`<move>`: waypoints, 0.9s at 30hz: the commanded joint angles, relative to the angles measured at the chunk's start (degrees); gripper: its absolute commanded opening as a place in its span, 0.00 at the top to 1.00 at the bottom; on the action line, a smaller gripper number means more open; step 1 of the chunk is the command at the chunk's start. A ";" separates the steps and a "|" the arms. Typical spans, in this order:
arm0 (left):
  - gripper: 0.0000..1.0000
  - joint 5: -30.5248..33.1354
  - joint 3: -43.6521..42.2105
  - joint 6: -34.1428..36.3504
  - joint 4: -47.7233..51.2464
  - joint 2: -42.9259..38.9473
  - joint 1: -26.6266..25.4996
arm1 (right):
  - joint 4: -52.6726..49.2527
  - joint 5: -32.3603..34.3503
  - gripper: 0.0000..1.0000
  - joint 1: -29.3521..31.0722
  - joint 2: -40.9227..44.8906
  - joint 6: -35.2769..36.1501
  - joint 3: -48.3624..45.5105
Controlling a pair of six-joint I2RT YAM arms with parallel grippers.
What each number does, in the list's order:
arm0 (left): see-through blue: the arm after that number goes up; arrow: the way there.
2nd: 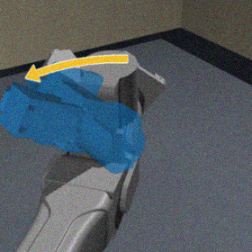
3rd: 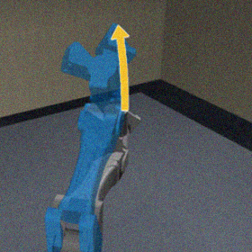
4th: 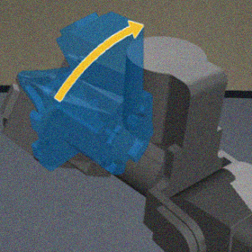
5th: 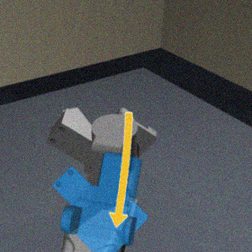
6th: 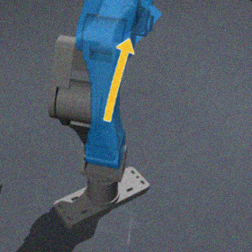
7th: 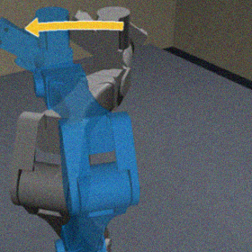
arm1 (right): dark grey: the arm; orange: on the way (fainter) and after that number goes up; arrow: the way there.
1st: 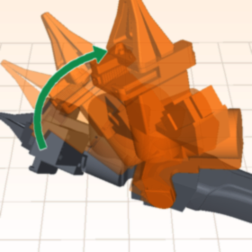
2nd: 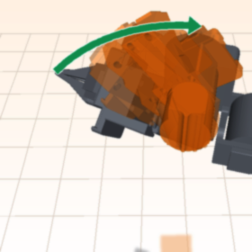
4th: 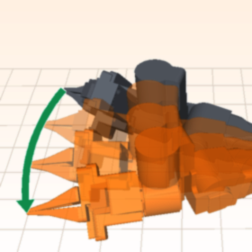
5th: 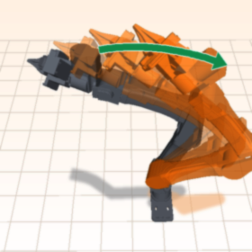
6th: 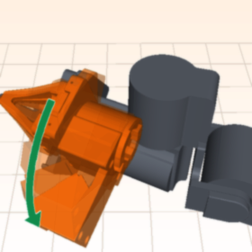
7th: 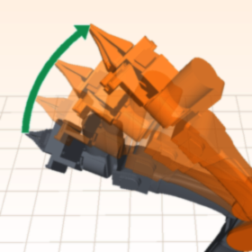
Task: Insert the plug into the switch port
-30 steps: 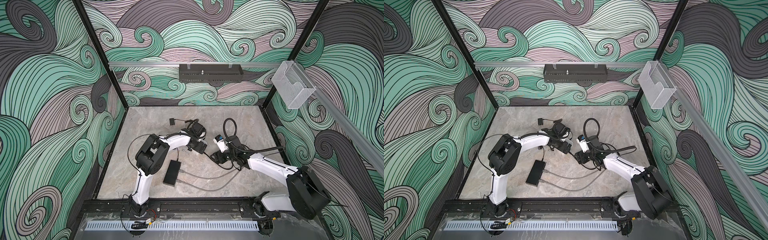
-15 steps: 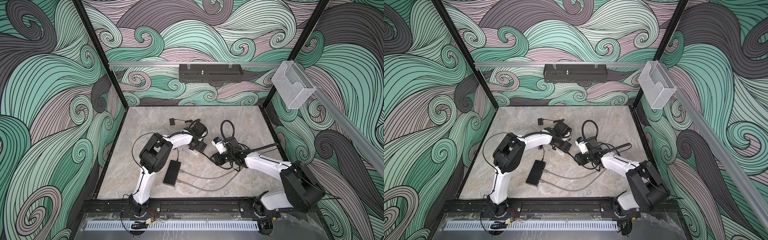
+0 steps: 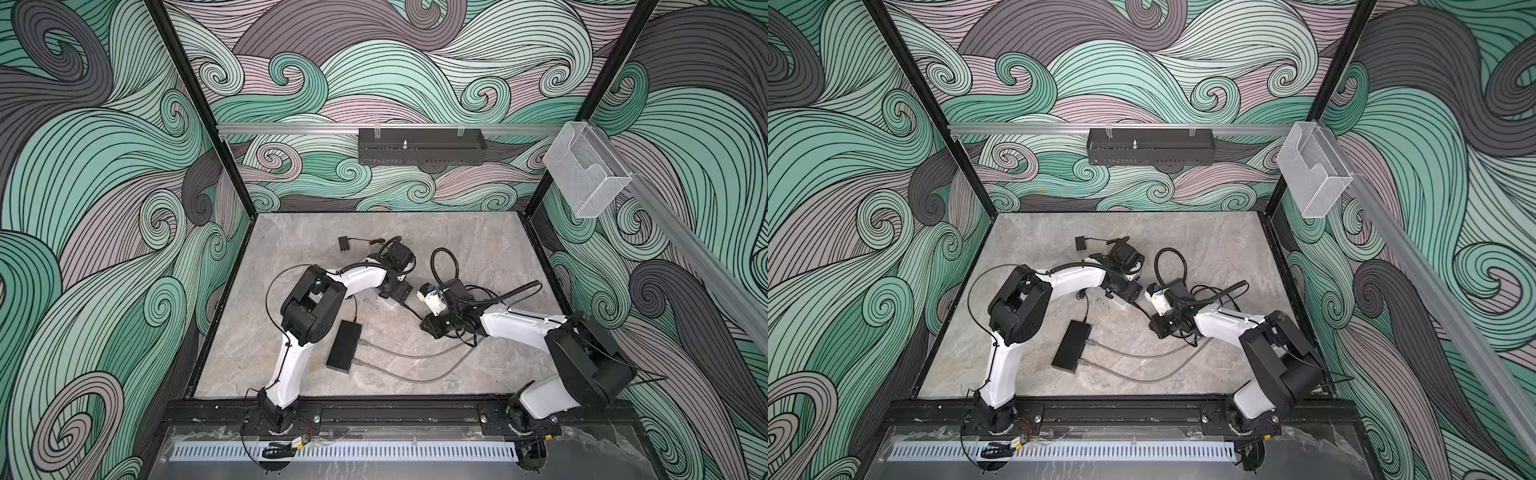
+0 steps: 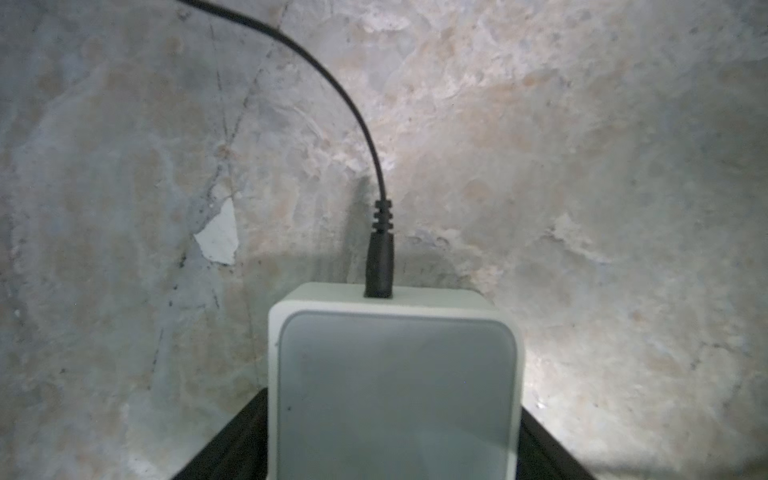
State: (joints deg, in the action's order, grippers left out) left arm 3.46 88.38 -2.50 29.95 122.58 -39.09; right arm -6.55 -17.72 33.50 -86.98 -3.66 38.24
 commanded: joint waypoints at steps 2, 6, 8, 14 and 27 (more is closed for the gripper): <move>0.21 0.84 1.56 2.48 1.52 0.81 0.61 | -0.50 0.89 0.82 0.04 2.39 0.00 -0.61; 0.22 1.52 1.53 3.37 1.42 0.73 0.61 | -0.44 1.27 0.89 0.06 4.30 -0.51 -1.69; 0.22 1.97 1.45 3.81 1.41 0.81 0.64 | -0.65 1.28 0.93 0.01 4.83 -0.79 -1.99; 0.23 3.01 1.62 4.96 1.38 0.84 0.60 | -0.76 1.02 0.95 0.06 6.20 -1.43 -2.92; 0.22 0.81 3.30 4.34 2.02 0.54 0.62 | -0.91 2.07 0.64 -0.09 4.99 -1.61 -0.79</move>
State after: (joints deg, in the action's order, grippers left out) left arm 3.86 89.12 1.96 30.28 122.58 -38.85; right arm -6.81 -16.34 33.47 -81.36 -5.15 35.66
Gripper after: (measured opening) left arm 0.781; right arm 0.343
